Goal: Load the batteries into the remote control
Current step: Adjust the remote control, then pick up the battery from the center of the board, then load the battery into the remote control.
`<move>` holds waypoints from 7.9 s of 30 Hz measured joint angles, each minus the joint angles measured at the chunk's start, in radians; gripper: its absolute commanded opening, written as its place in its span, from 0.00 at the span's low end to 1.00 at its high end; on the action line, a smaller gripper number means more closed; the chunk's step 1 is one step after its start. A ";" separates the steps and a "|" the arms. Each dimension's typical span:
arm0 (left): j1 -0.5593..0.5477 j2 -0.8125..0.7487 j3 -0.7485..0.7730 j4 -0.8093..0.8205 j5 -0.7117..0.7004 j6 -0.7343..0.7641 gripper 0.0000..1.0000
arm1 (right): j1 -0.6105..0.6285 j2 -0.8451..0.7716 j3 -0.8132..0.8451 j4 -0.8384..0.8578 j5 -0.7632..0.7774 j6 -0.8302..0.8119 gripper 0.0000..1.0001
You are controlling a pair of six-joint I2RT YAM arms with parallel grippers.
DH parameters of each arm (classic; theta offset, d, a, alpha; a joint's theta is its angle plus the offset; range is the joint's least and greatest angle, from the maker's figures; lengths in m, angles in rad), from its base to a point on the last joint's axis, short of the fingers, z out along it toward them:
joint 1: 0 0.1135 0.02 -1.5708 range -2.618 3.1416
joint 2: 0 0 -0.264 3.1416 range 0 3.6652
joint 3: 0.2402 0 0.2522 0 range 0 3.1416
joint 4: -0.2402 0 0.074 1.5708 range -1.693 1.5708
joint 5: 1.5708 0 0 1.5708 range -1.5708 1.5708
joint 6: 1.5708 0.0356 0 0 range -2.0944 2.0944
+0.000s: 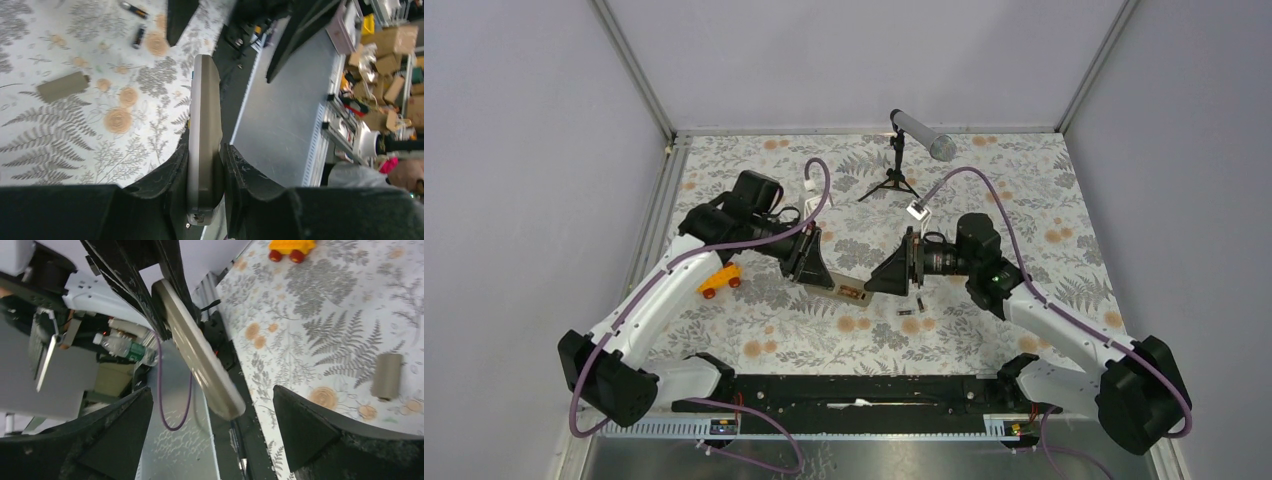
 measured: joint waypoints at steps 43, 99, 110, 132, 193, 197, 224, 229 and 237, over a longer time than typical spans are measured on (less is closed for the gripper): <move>-0.012 -0.280 -0.419 0.797 -0.193 -0.714 0.98 | 0.140 0.008 -0.065 0.363 0.146 0.270 0.00; 0.003 -0.410 -0.382 0.518 -0.717 -0.610 0.00 | 0.137 -0.041 0.034 -0.724 0.815 -0.164 0.48; 0.011 -0.413 -0.390 0.514 -0.699 -0.614 0.00 | 0.139 0.120 0.071 -0.802 1.012 -0.108 0.42; 0.038 -0.416 -0.422 0.527 -0.662 -0.637 0.00 | 0.139 0.414 0.165 -0.763 1.006 -0.110 0.21; 0.033 -0.209 -0.431 0.921 -0.343 -0.869 0.00 | 0.144 -0.293 -0.011 -0.081 0.556 -0.089 0.17; 0.008 -0.184 -0.430 0.962 -0.320 -0.873 0.00 | 0.145 -0.247 -0.012 -0.019 0.498 -0.090 0.19; -0.014 -0.110 -0.360 0.991 -0.315 -0.955 0.00 | 0.208 -0.129 0.087 -0.046 0.583 -0.193 0.09; -0.025 -0.110 -0.353 0.964 -0.343 -0.954 0.00 | 0.259 -0.105 0.103 -0.054 0.641 -0.193 0.09; -0.027 -0.109 -0.334 0.908 -0.372 -0.958 0.00 | 0.316 -0.080 0.109 -0.072 0.755 -0.211 0.11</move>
